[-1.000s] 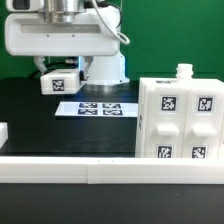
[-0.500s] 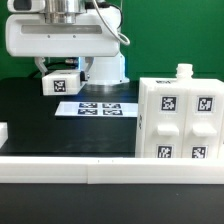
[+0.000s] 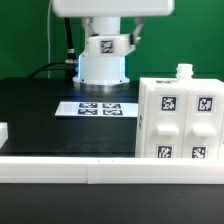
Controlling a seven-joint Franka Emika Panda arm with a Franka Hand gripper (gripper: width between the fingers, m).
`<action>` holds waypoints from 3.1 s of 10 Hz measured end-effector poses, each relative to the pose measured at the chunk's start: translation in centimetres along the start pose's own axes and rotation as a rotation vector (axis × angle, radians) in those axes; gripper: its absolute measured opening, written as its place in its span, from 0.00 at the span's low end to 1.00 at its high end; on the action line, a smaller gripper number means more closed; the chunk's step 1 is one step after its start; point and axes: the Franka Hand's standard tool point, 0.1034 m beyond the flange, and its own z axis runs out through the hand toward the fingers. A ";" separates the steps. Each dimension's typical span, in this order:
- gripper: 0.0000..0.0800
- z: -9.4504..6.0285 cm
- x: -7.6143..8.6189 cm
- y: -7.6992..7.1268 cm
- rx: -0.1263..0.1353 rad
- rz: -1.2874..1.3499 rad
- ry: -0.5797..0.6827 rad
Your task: Assemble cabinet
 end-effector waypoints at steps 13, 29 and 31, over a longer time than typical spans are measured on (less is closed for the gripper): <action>0.70 -0.8 3.9 -6.0 0.002 0.015 0.011; 0.70 1.1 9.5 -11.2 -0.007 -0.155 0.004; 0.70 1.9 9.5 -11.5 -0.007 -0.166 0.004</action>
Offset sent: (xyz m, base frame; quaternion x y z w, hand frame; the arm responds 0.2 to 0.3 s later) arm 0.0000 0.0000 0.0000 0.0000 0.0000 0.0000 1.0000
